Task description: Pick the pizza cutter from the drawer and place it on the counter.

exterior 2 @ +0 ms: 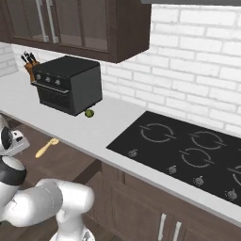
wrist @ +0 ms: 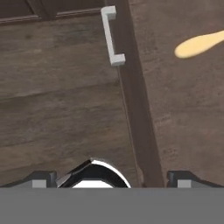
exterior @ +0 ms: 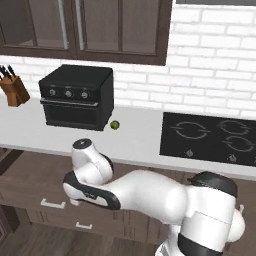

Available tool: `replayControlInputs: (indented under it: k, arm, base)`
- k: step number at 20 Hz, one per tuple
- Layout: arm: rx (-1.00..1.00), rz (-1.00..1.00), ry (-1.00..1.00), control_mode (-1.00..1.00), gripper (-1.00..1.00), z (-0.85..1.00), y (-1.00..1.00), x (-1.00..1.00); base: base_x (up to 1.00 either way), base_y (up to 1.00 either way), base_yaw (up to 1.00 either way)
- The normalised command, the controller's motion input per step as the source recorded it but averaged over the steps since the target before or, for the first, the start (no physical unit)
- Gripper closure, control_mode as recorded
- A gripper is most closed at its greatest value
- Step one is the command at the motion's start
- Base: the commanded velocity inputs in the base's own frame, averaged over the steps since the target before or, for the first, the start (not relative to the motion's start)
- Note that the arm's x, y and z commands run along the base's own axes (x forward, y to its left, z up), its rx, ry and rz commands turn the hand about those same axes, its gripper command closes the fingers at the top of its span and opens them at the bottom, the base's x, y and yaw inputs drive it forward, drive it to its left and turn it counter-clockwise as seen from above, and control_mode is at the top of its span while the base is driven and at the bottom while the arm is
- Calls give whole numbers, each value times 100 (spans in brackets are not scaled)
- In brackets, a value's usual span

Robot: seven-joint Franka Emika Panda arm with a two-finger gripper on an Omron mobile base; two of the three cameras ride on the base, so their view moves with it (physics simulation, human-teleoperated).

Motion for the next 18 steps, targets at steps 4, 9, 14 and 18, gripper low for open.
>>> replayControlInputs:
  k: [4,9,14,18]
  arm:
    - [-8,0,0,-100,-100,-54,7,52]
    - [-4,0,3,-100,-100,-20,-9,21]
    - [0,1,0,-100,-100,-30,-19,32]
    - [0,0,0,-100,-100,-30,-9,32]
  base:
    - [0,0,0]
    - [0,0,0]
    - [0,0,0]
    - [0,0,0]
